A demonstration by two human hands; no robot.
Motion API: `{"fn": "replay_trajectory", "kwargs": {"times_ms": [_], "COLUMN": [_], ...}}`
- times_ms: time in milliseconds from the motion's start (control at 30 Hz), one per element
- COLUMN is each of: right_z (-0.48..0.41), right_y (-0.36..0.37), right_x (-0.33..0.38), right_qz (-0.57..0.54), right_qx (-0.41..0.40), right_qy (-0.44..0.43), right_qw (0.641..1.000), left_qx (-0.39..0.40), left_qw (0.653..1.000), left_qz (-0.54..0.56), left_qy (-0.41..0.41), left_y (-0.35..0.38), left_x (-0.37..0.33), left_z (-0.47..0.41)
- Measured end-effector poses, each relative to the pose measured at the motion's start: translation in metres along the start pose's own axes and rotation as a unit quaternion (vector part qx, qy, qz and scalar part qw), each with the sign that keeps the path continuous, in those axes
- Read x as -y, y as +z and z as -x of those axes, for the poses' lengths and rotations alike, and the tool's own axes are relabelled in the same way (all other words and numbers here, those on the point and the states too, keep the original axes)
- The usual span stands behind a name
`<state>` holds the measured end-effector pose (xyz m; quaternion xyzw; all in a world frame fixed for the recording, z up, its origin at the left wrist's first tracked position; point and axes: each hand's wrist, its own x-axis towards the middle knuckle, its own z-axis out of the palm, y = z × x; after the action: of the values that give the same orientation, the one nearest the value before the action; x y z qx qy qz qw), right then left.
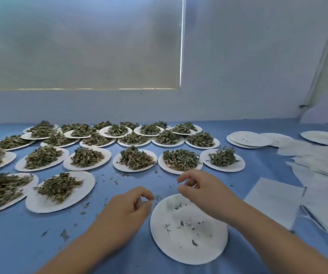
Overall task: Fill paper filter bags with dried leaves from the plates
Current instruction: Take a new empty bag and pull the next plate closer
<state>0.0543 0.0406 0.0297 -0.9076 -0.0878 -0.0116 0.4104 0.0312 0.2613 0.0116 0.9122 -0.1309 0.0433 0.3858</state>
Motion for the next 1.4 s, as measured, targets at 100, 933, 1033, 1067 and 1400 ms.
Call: {"fn": "replay_trajectory", "kwargs": {"times_ms": [100,933,1033,1067,1400], "right_z": [0.007,-0.013,-0.032,-0.041,-0.135], "right_y": [-0.01,-0.136,-0.159,-0.165,-0.192], "right_x": [-0.022,-0.095,-0.116,-0.123,-0.183], "right_qz": [0.124,-0.35,-0.376,-0.388,-0.483], "right_qx": [-0.016,-0.111,-0.165,-0.186,-0.366], "right_qy": [0.071,0.225,0.222,0.217,0.224], "right_qw": [0.99,0.902,0.884,0.876,0.763], "left_qx": [0.02,-0.08,-0.075,-0.068,0.002], "left_qw": [0.996,0.93,0.963,0.974,0.983], "left_qz": [-0.086,0.343,0.253,0.212,0.185], "left_qy": [-0.019,-0.102,-0.053,-0.038,-0.009], "left_y": [0.004,0.074,0.093,0.098,0.109], "left_x": [0.003,-0.078,-0.067,-0.062,-0.053], "left_z": [0.001,-0.113,-0.113,-0.113,-0.119]}}
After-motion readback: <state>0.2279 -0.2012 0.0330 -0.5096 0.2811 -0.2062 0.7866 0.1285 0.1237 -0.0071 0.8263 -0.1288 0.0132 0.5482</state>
